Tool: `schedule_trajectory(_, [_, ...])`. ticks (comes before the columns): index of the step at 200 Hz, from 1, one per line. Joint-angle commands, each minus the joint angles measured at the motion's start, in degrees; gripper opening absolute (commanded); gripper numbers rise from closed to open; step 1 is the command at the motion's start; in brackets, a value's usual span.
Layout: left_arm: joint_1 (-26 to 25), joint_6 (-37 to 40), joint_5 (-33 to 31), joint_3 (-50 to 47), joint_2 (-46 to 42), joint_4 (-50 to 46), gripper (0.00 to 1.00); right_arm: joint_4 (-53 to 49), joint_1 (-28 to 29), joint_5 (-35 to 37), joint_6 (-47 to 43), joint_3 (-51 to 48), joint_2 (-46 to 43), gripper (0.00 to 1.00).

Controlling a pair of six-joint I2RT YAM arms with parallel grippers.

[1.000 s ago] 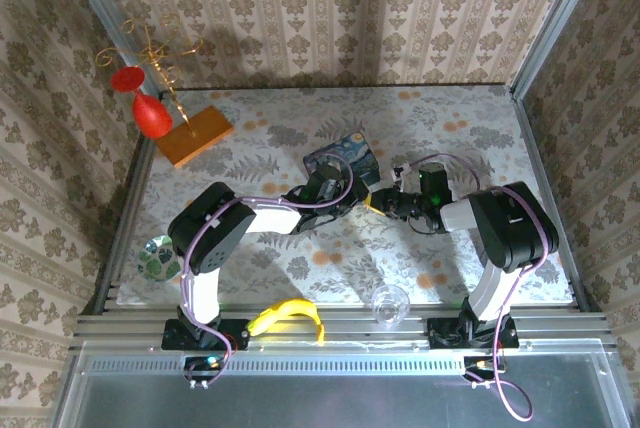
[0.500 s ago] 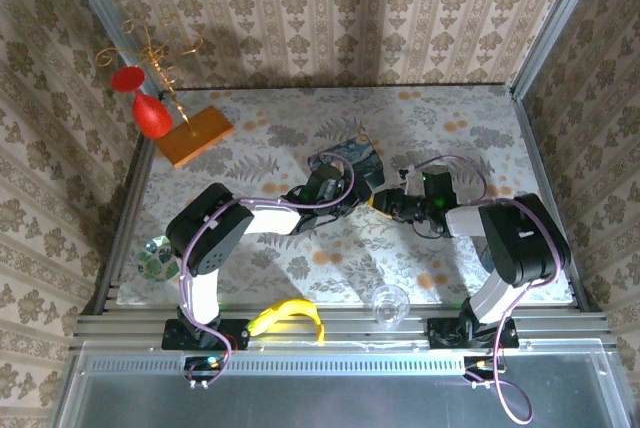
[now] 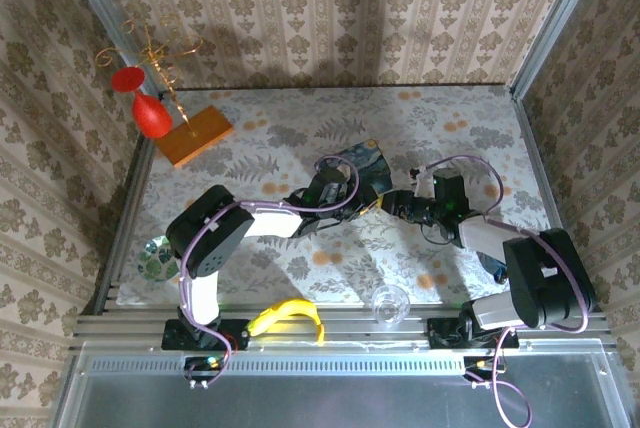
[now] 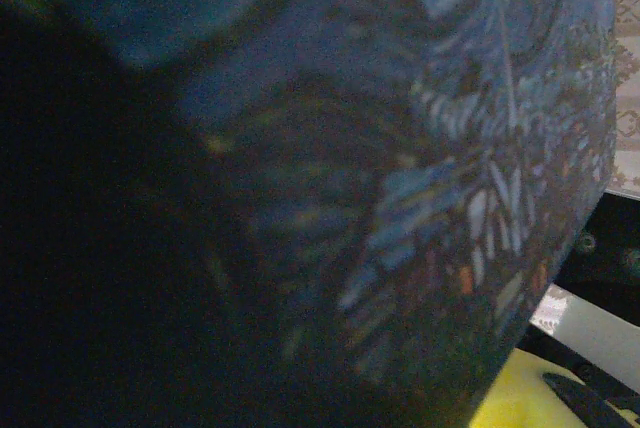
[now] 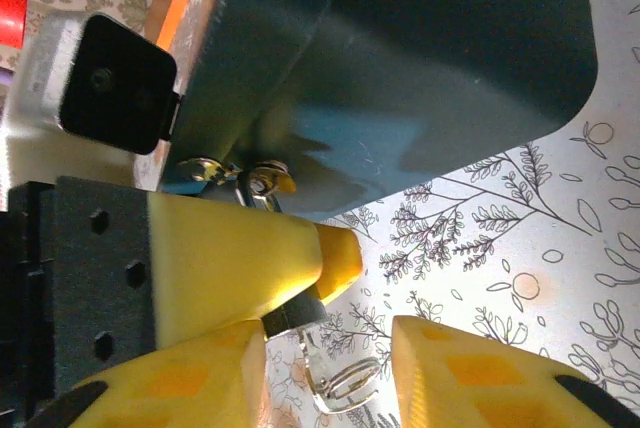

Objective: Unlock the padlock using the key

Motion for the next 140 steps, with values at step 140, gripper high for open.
schedule_trajectory(140, [-0.9, -1.4, 3.9, 0.1, 0.6, -1.8, 0.00, 0.4, -0.1, 4.0, -0.2, -7.7, -9.6, 0.27])
